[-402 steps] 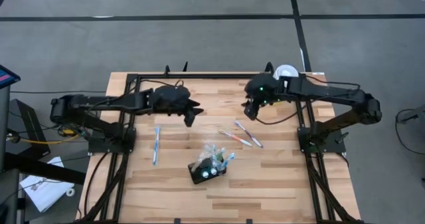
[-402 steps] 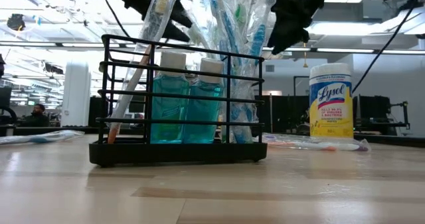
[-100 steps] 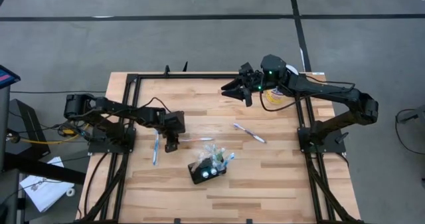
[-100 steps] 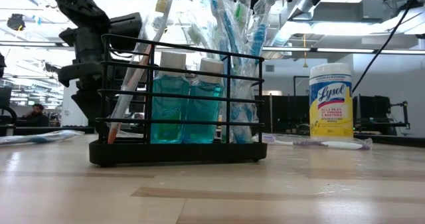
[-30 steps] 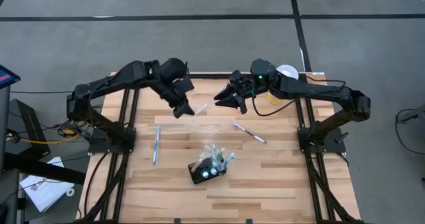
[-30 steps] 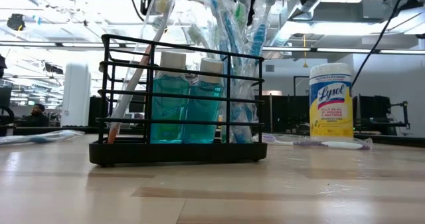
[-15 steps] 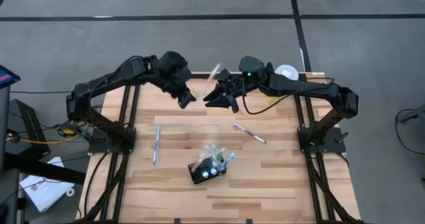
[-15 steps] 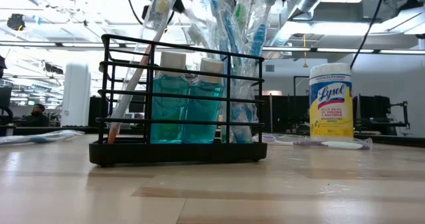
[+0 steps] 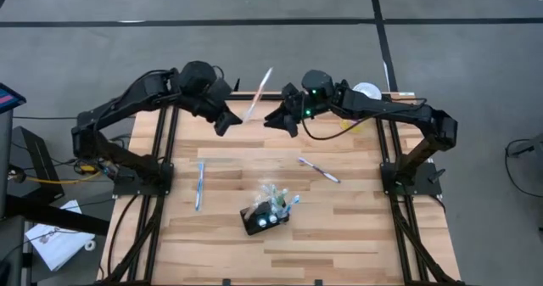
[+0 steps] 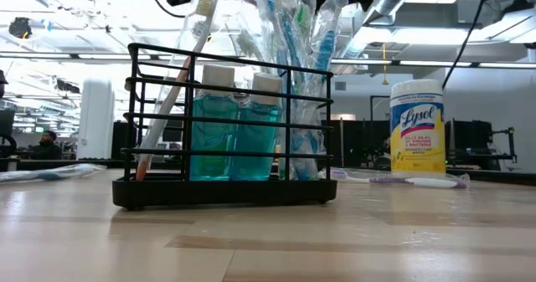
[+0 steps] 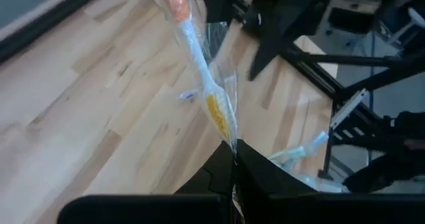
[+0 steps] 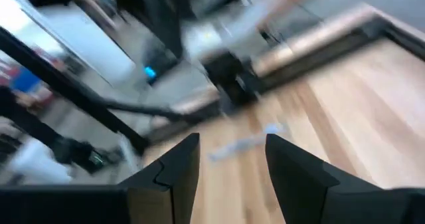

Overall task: Pick & Place toothbrushing station
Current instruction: Put the orange toothbrush into the mesh organizer

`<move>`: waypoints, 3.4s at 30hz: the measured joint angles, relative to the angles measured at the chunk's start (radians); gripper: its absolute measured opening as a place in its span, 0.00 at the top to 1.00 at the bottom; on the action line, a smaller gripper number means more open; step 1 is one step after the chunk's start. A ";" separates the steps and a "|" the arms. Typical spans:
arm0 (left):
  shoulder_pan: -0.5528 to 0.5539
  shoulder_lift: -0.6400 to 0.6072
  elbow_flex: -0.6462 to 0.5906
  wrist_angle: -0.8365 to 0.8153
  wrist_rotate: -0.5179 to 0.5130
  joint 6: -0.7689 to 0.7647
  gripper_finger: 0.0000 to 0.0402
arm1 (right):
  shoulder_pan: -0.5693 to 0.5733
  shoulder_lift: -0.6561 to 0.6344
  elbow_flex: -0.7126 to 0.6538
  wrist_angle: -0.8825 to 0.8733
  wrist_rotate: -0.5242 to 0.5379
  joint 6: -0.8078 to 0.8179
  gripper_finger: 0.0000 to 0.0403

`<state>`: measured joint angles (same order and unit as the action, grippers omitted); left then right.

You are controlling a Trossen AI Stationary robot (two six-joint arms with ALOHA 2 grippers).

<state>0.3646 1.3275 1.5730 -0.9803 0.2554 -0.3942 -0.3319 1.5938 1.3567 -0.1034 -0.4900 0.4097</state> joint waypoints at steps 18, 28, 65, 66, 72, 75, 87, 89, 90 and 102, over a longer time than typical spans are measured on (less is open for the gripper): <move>-0.135 -0.020 0.000 0.111 -0.065 -0.077 1.00 | -0.066 -0.001 0.000 0.390 -0.004 0.268 0.59; -0.188 0.012 0.000 0.135 -0.085 -0.082 1.00 | -0.062 -0.002 0.000 0.441 0.029 0.271 0.61; -0.102 -0.039 -0.034 -0.446 -0.172 -0.001 1.00 | -0.062 -0.002 -0.001 0.386 -0.081 0.245 0.52; -0.101 -0.048 -0.035 -0.479 -0.139 0.005 1.00 | -0.062 -0.002 -0.001 0.377 -0.086 0.241 0.52; -0.122 -0.071 -0.044 -0.582 0.107 0.041 1.00 | -0.085 -0.002 -0.001 0.346 -0.113 0.226 0.53; -0.153 -0.064 -0.042 -0.594 0.171 0.002 1.00 | -0.094 -0.002 -0.001 0.343 -0.116 0.226 0.53; -0.372 0.109 -0.079 -0.588 0.537 -0.230 1.00 | -0.125 -0.002 -0.001 0.343 -0.154 0.189 0.53; -0.415 0.126 -0.082 -0.593 0.615 -0.254 1.00 | -0.125 -0.002 -0.001 0.343 -0.172 0.181 0.53; -0.435 0.138 -0.082 -0.592 0.647 -0.272 1.00 | -0.125 -0.002 -0.001 0.344 -0.179 0.179 0.53; -0.501 0.253 -0.083 -0.562 0.799 -0.346 1.00 | -0.126 -0.002 -0.001 0.347 -0.254 0.136 0.54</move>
<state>-0.1364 1.5810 1.4899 -1.5419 1.0546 -0.7406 -0.4576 1.5921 1.3560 0.2432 -0.7440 0.5461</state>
